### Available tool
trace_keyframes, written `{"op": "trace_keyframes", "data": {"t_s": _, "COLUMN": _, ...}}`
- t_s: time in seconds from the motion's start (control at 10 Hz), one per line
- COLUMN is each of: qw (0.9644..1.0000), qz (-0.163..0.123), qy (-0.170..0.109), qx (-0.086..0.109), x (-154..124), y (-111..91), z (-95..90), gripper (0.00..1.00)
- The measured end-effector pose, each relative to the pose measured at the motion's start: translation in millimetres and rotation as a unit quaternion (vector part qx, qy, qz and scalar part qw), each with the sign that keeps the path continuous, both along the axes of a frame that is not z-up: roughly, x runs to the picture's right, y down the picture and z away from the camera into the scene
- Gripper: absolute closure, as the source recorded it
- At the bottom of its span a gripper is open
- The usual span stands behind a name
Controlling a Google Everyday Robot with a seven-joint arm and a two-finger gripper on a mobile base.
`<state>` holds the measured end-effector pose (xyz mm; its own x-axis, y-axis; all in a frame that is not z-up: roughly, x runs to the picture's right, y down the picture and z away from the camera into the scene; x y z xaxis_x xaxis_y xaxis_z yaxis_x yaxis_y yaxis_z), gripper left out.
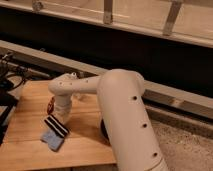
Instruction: Push the eraser across the table
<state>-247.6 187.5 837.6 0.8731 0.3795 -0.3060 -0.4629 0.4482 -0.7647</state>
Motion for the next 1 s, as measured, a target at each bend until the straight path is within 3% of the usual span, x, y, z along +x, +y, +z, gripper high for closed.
{"op": "trace_keyframes", "data": {"t_s": 1.0, "qw": 0.9996, "qz": -0.025, "qy": -0.010, "qx": -0.001, "x": -12, "y": 4, "z": -5.6, "gripper": 1.00}}
